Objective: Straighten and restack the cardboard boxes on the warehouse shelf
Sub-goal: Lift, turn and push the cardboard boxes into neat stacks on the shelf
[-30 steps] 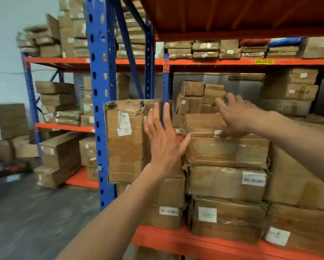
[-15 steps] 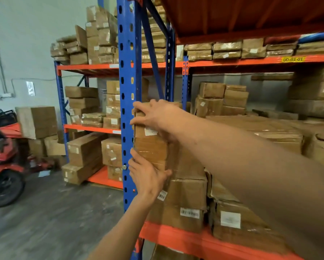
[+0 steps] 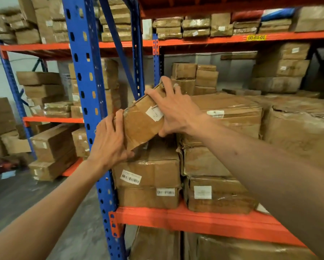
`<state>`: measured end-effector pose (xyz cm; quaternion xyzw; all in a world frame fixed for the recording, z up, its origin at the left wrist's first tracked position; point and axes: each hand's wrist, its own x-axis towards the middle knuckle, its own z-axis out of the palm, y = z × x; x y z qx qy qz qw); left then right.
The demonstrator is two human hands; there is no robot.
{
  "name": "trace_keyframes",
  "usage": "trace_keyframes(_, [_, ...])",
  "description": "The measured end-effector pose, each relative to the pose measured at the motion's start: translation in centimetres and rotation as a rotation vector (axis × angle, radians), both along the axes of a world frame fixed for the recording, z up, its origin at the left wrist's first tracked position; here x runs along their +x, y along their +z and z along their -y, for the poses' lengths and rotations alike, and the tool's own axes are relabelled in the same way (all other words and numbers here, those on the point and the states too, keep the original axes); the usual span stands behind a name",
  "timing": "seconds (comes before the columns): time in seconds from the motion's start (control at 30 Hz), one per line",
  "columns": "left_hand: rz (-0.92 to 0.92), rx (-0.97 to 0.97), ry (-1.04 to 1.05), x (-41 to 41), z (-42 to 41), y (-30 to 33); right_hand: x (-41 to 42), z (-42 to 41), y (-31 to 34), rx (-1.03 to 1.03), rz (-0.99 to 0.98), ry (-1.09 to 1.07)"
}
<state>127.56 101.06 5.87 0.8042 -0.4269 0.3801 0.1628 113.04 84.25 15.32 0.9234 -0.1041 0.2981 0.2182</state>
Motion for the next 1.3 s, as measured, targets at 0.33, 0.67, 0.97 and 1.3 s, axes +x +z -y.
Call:
trace_keyframes(0.33, [-0.043,0.065,-0.039,-0.5,0.1,1.6,-3.8,7.0,-2.3,0.404,0.010,-0.236])
trace_keyframes(0.67, [-0.035,0.134,-0.146,0.6,-0.6,1.5,-3.6,7.2,-0.9,0.303,-0.046,-0.286])
trace_keyframes(0.97, [-0.041,0.174,-0.144,0.5,-0.8,1.3,-1.7,1.3,2.3,0.638,-0.121,0.215])
trace_keyframes(1.3, [0.122,0.281,-0.133,3.3,-0.1,0.2,-1.5,1.8,-0.9,0.711,0.088,0.144])
